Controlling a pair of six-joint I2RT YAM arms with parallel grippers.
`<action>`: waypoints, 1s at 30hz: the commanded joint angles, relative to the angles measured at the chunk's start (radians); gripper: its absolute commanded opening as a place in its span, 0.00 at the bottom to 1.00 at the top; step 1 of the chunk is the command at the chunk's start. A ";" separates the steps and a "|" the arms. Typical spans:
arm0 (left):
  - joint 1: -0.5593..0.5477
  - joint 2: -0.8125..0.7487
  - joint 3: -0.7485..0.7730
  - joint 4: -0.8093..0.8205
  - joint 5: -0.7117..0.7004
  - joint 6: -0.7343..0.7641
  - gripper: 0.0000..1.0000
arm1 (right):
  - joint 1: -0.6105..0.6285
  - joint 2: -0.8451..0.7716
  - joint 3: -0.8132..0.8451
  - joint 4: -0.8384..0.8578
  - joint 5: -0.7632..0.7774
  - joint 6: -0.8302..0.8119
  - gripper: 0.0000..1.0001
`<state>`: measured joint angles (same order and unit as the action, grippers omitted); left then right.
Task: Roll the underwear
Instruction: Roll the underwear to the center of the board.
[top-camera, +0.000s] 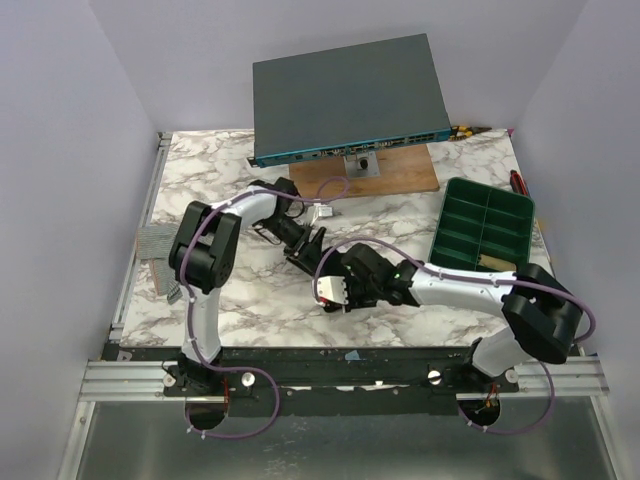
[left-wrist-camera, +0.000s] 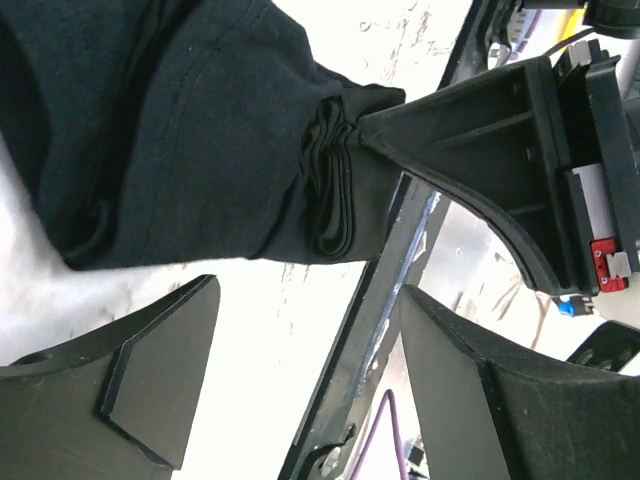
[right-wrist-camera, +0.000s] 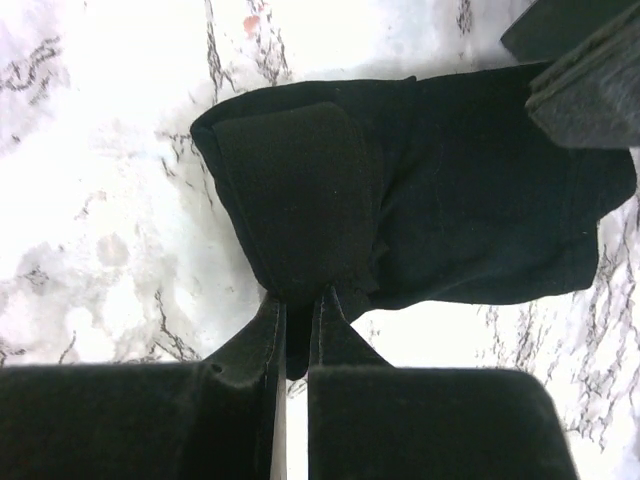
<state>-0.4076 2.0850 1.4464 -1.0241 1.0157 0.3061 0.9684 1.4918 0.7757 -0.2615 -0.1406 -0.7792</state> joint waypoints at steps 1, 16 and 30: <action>0.052 -0.150 -0.103 0.074 -0.096 -0.014 0.74 | 0.009 0.060 0.087 -0.158 -0.096 0.051 0.01; 0.282 -0.481 -0.298 0.099 -0.385 0.012 0.75 | 0.005 0.368 0.392 -0.463 -0.244 0.014 0.01; 0.432 -0.733 -0.472 0.107 -0.496 0.131 0.74 | -0.072 0.781 0.802 -0.862 -0.450 -0.116 0.01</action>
<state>0.0006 1.4437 1.0142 -0.9230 0.5854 0.3672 0.8940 2.0911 1.5513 -0.9890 -0.5236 -0.8272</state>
